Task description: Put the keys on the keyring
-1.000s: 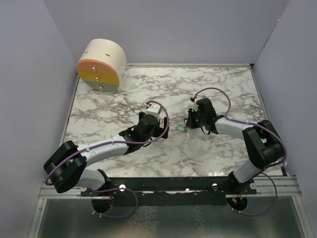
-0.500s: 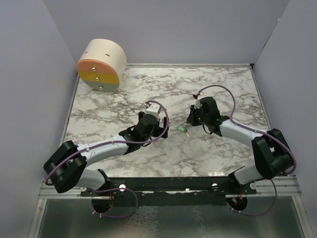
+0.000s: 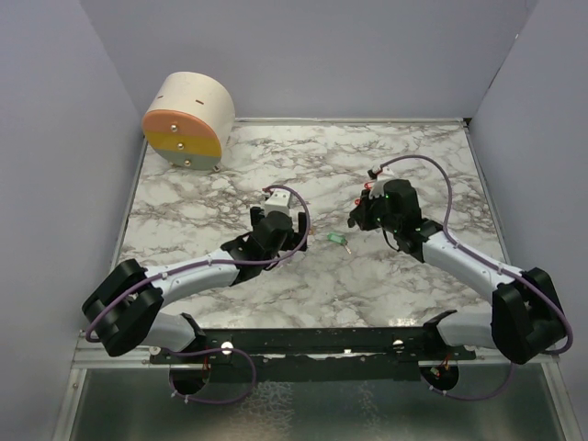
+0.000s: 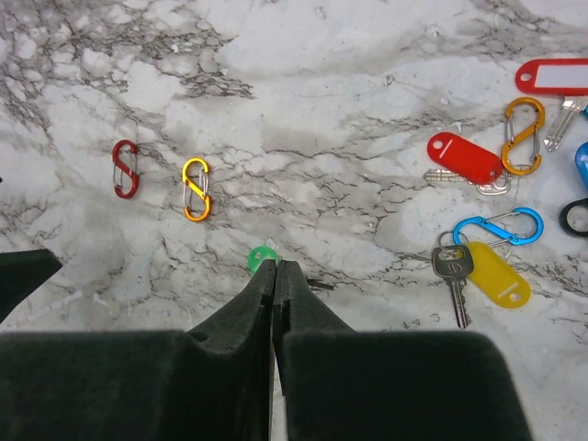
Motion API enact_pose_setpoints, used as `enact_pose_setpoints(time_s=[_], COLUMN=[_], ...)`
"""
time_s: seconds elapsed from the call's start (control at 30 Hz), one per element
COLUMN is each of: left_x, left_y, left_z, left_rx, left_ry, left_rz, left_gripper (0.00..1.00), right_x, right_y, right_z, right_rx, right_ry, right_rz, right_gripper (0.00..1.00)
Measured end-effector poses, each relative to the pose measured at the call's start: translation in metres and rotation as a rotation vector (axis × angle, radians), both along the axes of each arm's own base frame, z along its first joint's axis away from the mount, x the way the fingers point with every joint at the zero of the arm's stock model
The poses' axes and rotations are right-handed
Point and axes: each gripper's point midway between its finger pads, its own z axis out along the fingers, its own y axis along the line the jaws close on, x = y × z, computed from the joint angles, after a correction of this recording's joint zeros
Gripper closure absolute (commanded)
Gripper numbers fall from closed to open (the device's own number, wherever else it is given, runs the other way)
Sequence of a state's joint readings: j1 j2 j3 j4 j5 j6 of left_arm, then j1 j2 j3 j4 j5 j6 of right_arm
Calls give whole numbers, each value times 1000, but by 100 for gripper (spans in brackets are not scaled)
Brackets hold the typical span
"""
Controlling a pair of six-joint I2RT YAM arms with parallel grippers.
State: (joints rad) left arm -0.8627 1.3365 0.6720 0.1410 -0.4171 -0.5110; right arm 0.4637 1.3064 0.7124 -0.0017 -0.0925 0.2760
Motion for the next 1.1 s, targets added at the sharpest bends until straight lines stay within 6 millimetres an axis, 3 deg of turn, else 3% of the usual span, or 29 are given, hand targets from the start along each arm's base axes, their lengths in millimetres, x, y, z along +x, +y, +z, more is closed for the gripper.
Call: enact_pose_setpoints(time_s=[0.4,0.7,1.1], left_x=[20,30,42], left_y=[23,28,33], left_z=[-51,-72,-82], left_rx=[145,208,281], left_ry=[70,84,63], left_rz=[185,260,314], left_gripper=[11,12,13], right_x=[-8,-13,-14], right_y=[-2,-1,0], right_z=[38,36,36], right_rx=[48,54,55], right_ry=[-98,-92,-91], right_rz=[12,33,37], right_gripper=[99,99,99])
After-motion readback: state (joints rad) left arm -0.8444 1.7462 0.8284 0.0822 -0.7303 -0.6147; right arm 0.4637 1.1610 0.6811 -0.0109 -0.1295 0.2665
